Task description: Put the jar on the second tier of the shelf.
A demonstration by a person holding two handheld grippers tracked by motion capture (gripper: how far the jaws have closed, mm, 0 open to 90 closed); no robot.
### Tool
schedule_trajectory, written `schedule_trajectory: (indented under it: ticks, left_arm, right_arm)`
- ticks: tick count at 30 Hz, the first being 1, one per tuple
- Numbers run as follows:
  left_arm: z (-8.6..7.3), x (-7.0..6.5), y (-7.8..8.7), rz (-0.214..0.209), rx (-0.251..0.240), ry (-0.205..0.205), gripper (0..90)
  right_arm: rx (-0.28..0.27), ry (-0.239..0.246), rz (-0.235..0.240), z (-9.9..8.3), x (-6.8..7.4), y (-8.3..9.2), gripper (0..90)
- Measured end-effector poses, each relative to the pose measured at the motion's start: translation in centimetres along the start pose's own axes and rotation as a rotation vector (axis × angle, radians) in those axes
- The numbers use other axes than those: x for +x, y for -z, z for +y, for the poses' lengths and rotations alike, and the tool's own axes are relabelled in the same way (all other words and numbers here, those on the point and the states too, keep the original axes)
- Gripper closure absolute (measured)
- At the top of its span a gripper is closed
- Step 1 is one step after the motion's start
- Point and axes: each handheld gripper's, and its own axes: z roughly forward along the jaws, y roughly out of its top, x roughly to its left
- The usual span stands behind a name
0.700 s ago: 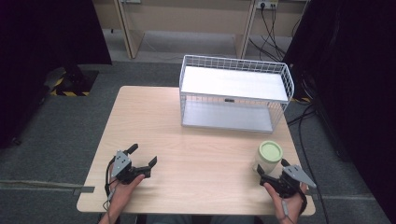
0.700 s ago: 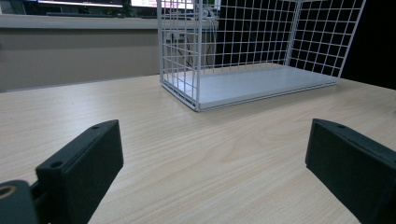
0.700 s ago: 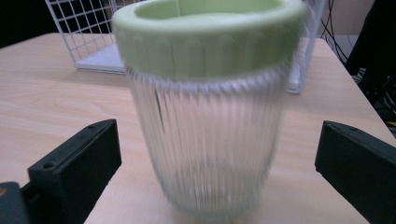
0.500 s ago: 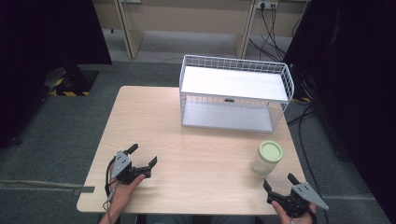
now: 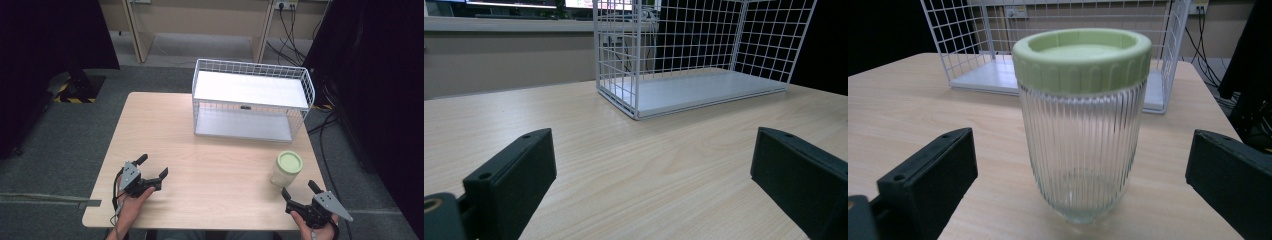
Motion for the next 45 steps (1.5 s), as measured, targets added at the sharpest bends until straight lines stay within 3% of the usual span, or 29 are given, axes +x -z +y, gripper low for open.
schedule_trajectory:
  ticks: [21, 38, 45]
  left_arm:
    - [0.0, 0.0, 0.0, -0.003, 0.000, 0.001, 3.9]
    - [0.0, 0.0, 0.0, -0.005, 0.001, -0.001, 4.3]
    - [0.0, 0.0, 0.0, -0.005, 0.001, -0.002, 4.3]
  right_arm:
    - [-0.005, 0.075, -0.008, 2.2, -0.1, -5.3, 5.4]
    - [-0.024, 0.067, -0.011, 1.7, -0.2, -5.8, 11.4]
    - [-0.057, 0.060, 0.003, 2.6, 0.4, -5.3, 11.5]
